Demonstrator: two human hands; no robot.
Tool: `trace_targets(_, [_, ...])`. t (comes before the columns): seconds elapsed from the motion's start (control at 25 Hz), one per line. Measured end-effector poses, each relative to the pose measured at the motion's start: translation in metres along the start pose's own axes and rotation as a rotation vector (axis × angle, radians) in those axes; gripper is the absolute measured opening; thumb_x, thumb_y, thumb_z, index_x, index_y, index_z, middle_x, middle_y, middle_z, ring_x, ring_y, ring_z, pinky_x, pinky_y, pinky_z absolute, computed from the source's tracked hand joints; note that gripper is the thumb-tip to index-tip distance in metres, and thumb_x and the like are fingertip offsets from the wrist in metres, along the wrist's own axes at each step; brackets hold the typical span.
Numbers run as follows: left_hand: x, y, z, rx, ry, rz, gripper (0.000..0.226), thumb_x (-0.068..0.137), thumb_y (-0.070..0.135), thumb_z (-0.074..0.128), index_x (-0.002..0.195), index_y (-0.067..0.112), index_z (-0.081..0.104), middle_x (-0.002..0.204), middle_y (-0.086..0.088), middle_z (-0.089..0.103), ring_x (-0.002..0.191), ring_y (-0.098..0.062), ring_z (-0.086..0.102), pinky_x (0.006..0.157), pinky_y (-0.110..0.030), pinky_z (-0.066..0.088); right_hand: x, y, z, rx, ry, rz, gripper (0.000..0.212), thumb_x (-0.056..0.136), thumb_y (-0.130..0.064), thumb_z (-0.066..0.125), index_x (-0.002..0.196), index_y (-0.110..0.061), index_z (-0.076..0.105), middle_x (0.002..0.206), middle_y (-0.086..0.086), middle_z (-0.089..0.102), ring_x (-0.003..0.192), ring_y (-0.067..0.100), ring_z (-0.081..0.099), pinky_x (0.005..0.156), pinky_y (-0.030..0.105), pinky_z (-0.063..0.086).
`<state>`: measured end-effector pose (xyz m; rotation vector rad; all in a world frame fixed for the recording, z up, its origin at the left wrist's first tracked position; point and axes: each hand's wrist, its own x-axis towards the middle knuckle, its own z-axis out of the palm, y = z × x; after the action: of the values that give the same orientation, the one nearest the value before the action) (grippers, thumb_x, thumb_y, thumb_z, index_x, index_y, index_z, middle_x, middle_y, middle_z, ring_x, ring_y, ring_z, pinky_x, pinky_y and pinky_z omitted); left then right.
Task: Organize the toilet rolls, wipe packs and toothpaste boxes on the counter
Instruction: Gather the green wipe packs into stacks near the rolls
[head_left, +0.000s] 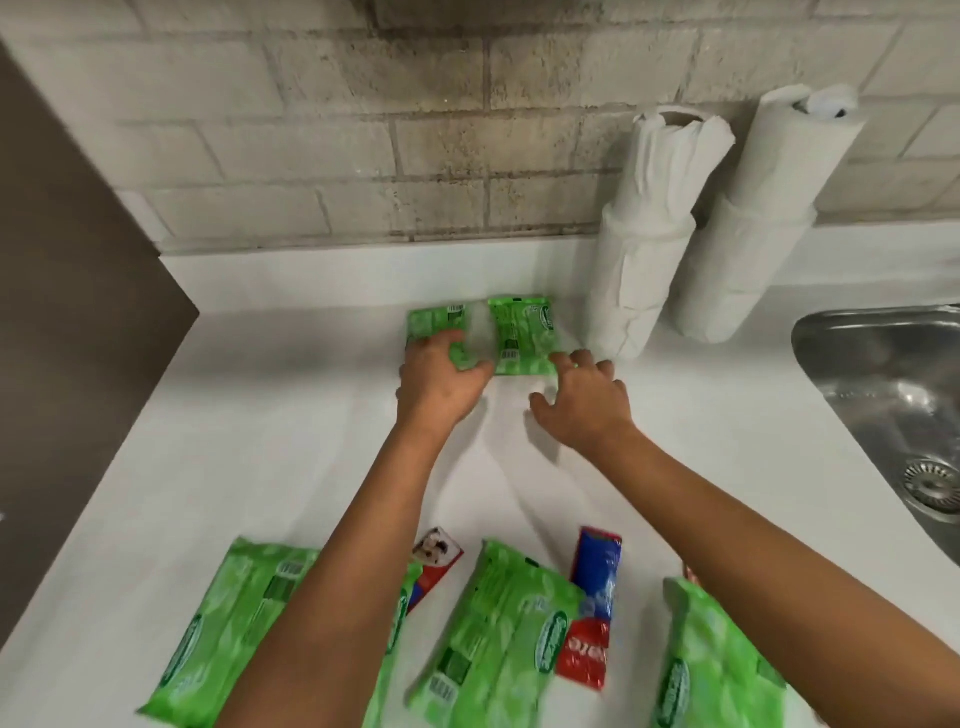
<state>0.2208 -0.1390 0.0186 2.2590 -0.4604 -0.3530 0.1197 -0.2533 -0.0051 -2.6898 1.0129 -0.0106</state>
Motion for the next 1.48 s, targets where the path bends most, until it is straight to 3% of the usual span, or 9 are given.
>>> trace_targets(0.12, [-0.046,0.000,-0.006,-0.014,-0.020,0.062,0.049,0.080,0.029,0.065,0.128,0.022,0.053,0.140,-0.009,0.043,0.123,-0.025,0.049,0.101,-0.027,0.037,-0.039,0.010,-0.014,0.082,0.033,0.043,0.055,0.087,-0.036,0.052,0.135,-0.013,0.040,0.136,0.012,0.043,0.123,0.035,0.037,0.096,0.043,0.038])
trace_targets(0.36, [-0.126,-0.004,0.004,-0.008,-0.163,0.164,0.047,0.082,0.028,0.064,0.128,0.022,0.052,0.140,-0.008,0.043,0.129,-0.019,0.044,0.101,-0.024,0.033,-0.114,0.040,-0.018,0.171,0.058,0.189,0.052,0.086,-0.035,0.053,0.134,-0.016,0.043,0.136,0.010,0.044,0.124,0.034,0.038,0.094,0.042,0.039])
trace_targets(0.64, [-0.189,-0.023,0.029,0.062,-0.257,0.182,0.050,0.080,0.032,0.066,0.127,0.024,0.052,0.138,-0.007,0.042,0.117,-0.023,0.052,0.100,-0.035,0.042,-0.187,0.075,-0.007,0.088,0.007,0.343,0.056,0.086,-0.039,0.051,0.134,-0.013,0.039,0.135,0.014,0.041,0.125,0.037,0.037,0.097,0.043,0.038])
trace_targets(0.76, [-0.207,-0.038,0.037,0.172,-0.208,0.135,0.057,0.077,0.036,0.067,0.130,0.025,0.048,0.142,-0.010,0.037,0.128,-0.027,0.043,0.105,-0.041,0.039,-0.213,0.082,-0.003,-0.048,-0.086,0.431,0.065,0.084,-0.052,0.052,0.130,-0.009,0.037,0.134,0.017,0.039,0.125,0.036,0.037,0.096,0.043,0.040])
trace_targets(0.88, [-0.224,-0.054,0.037,0.355,-0.198,0.015,0.074,0.073,0.046,0.068,0.138,0.028,0.037,0.148,-0.013,0.028,0.135,-0.034,0.032,0.110,-0.048,0.031,-0.231,0.079,0.002,-0.080,-0.175,0.485,0.079,0.079,-0.059,0.056,0.133,-0.008,0.032,0.136,0.020,0.035,0.124,0.036,0.041,0.090,0.042,0.046])
trace_targets(1.08, [-0.247,-0.081,0.037,0.521,-0.251,-0.080,0.091,0.070,0.044,0.068,0.145,0.027,0.020,0.142,-0.015,0.032,0.132,-0.037,0.033,0.107,-0.047,0.029,-0.246,0.070,0.020,-0.011,-0.253,0.476,0.096,0.078,-0.062,0.056,0.144,-0.010,0.009,0.144,0.030,0.016,0.123,0.042,0.041,0.088,0.046,0.050])
trace_targets(1.28, [-0.254,-0.089,0.034,0.560,-0.249,-0.045,0.088,0.071,0.045,0.067,0.145,0.027,0.022,0.142,-0.016,0.034,0.134,-0.035,0.030,0.107,-0.047,0.030,-0.249,0.075,0.026,0.075,-0.297,0.493,0.104,0.077,-0.057,0.058,0.147,-0.020,-0.009,0.145,0.033,0.009,0.126,0.046,0.033,0.093,0.044,0.045])
trace_targets(1.48, [-0.252,-0.086,0.036,0.463,-0.178,-0.028,0.084,0.071,0.036,0.069,0.142,0.020,0.029,0.133,-0.019,0.041,0.124,-0.035,0.042,0.102,-0.041,0.038,-0.254,0.081,0.026,0.128,-0.289,0.480,0.100,0.078,-0.050,0.057,0.148,-0.025,-0.010,0.141,0.029,0.016,0.122,0.043,0.036,0.091,0.041,0.044])
